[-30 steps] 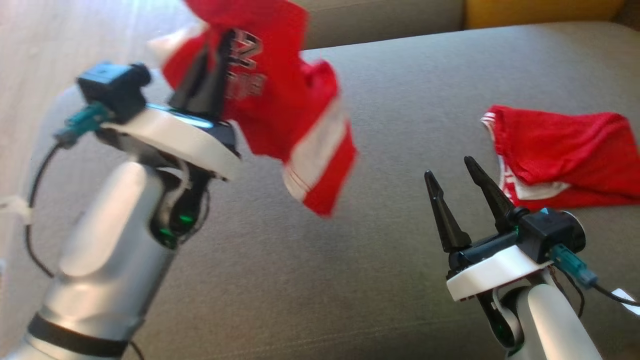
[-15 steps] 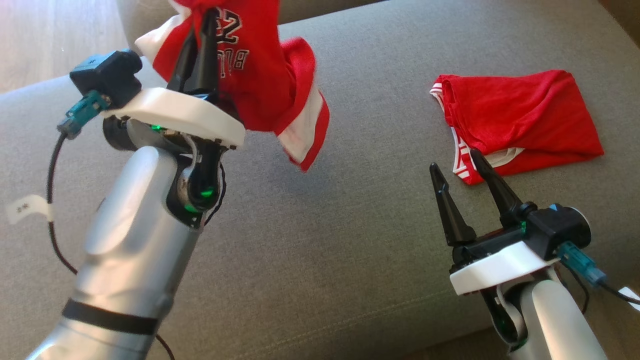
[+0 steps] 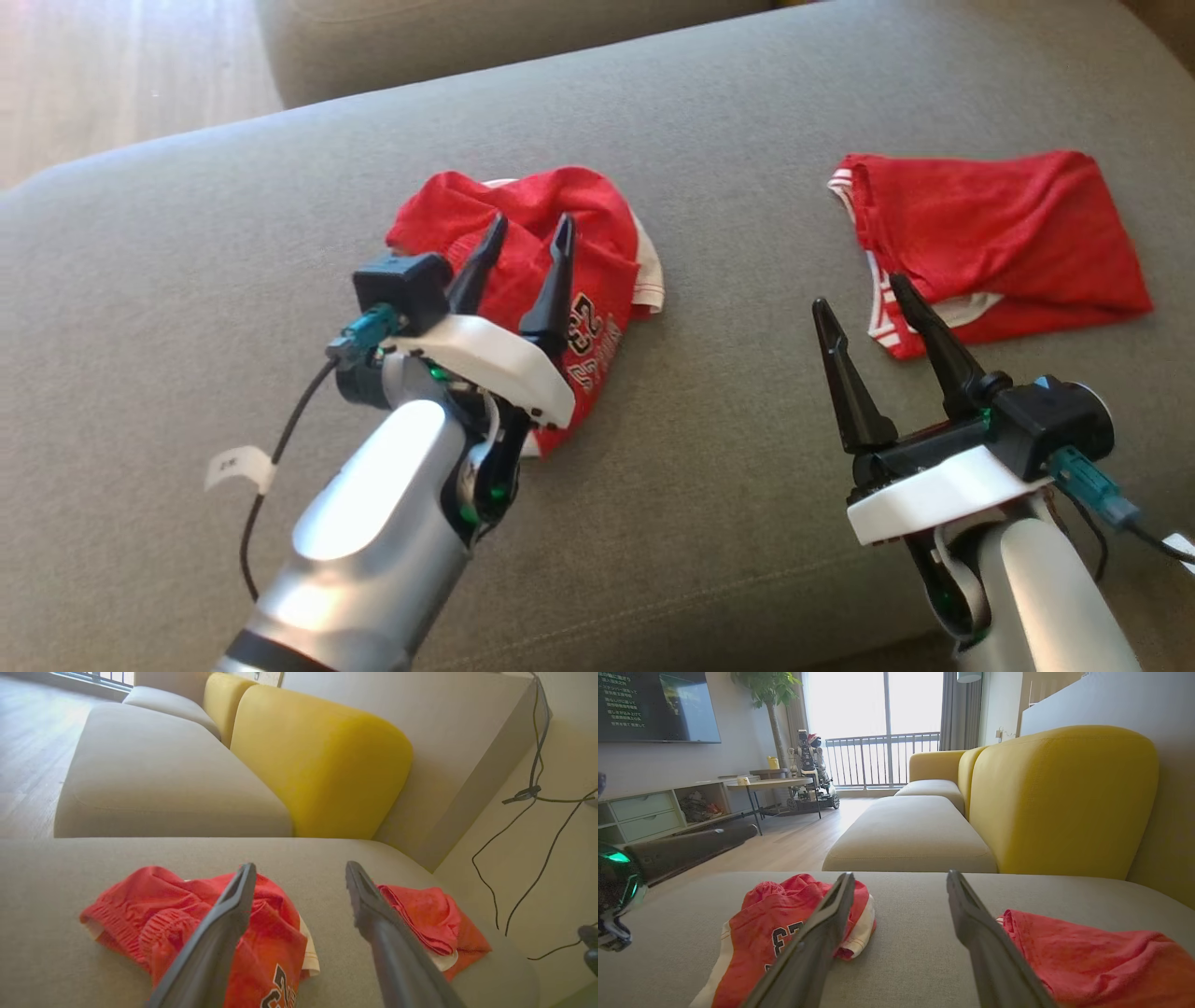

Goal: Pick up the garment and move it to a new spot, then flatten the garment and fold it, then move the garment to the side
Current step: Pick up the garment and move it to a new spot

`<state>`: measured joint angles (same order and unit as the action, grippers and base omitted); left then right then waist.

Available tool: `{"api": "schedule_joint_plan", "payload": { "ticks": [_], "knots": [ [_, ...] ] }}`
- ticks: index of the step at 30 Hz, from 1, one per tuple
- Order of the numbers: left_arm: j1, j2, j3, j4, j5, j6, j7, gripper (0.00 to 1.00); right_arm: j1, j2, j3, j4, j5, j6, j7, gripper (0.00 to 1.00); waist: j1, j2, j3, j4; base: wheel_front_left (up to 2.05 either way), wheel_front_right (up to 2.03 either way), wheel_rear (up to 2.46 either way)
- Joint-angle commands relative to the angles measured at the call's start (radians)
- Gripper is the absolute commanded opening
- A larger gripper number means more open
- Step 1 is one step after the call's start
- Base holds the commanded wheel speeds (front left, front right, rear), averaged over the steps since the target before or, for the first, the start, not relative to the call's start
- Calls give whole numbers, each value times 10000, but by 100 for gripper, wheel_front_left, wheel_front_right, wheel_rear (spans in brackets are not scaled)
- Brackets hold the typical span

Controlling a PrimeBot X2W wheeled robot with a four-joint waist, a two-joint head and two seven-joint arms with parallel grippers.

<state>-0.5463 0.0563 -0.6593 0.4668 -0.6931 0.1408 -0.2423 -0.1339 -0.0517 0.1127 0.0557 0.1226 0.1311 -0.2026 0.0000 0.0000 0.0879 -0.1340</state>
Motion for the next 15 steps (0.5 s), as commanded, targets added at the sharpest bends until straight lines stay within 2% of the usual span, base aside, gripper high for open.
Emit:
{"api": "schedule_joint_plan", "payload": {
  "ticks": [1, 4, 6, 11, 13, 15],
  "knots": [
    [-342, 287, 550, -587, 171, 51, -160, 100, -281, 15, 232, -375, -27, -4, -49, 100, 0, 0, -141, 236, 0, 0, 0],
    [-103, 606, 902, -1015, 332, 160, -181, 100, -199, 15, 237, -398, -33, -4, -24, 100, 0, 0, -263, 456, 0, 0, 0],
    [283, 1017, 1378, -1615, 656, 329, -188, 100, -91, 15, 239, -427, -52, -4, 14, 100, 0, 0, -379, 684, 0, 0, 0],
    [1974, 1775, 2523, -3248, 1602, 490, -192, 100, 293, 15, 111, -501, -138, -4, 106, 100, 0, 0, -639, 1271, 0, 0, 0],
    [2724, 1907, 2847, -3753, 2029, 413, -192, 100, 471, 15, 22, -541, -175, -4, 156, 100, 0, 0, -725, 1506, 0, 0, 0],
    [3433, 1744, 3228, -4169, 2190, 280, -193, 100, 638, 15, -88, -589, -210, -4, 201, 100, 0, 0, -776, 1739, 0, 0, 0]
  ]
}}
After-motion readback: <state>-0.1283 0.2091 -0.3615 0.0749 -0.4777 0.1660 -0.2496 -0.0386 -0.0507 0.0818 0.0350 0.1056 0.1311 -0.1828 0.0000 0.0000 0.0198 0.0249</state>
